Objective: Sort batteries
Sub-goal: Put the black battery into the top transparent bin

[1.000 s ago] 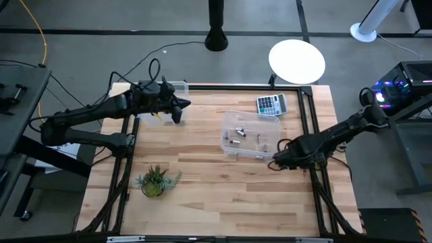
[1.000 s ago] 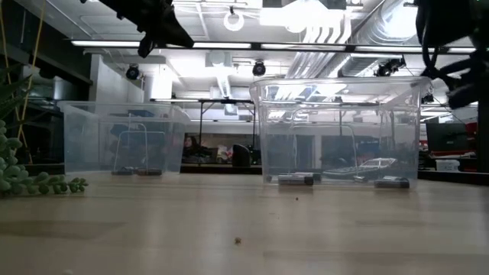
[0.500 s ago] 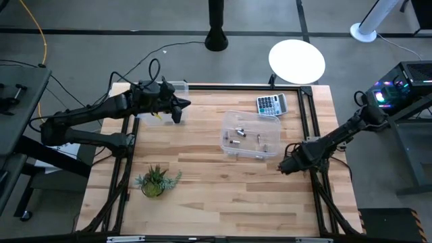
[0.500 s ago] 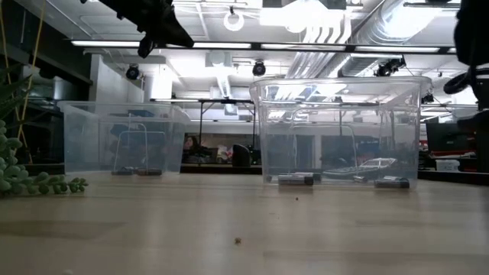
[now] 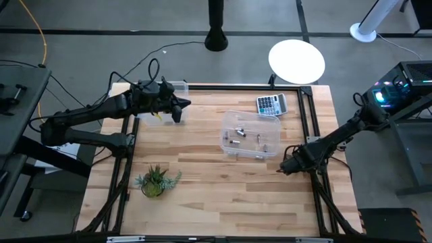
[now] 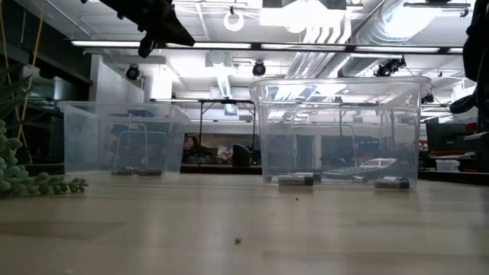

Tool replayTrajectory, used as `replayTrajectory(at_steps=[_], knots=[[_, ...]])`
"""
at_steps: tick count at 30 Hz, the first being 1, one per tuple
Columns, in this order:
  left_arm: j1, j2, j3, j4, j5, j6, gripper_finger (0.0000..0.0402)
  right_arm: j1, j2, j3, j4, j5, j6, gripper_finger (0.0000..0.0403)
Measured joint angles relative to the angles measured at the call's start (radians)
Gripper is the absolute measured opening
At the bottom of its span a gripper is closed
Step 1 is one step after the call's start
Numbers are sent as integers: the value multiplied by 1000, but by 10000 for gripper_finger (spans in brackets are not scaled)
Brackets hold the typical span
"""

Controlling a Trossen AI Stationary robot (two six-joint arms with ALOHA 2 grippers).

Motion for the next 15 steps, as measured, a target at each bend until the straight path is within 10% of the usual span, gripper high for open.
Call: replayTrajectory(at_steps=[8, 15], knots=[[0, 0, 0, 2, 17, -27, 0, -24, -29, -17, 65, 26, -157, 144], [1, -1, 0, 55, 107, -70, 0, -37, -48, -25, 130, 18, -266, 24]])
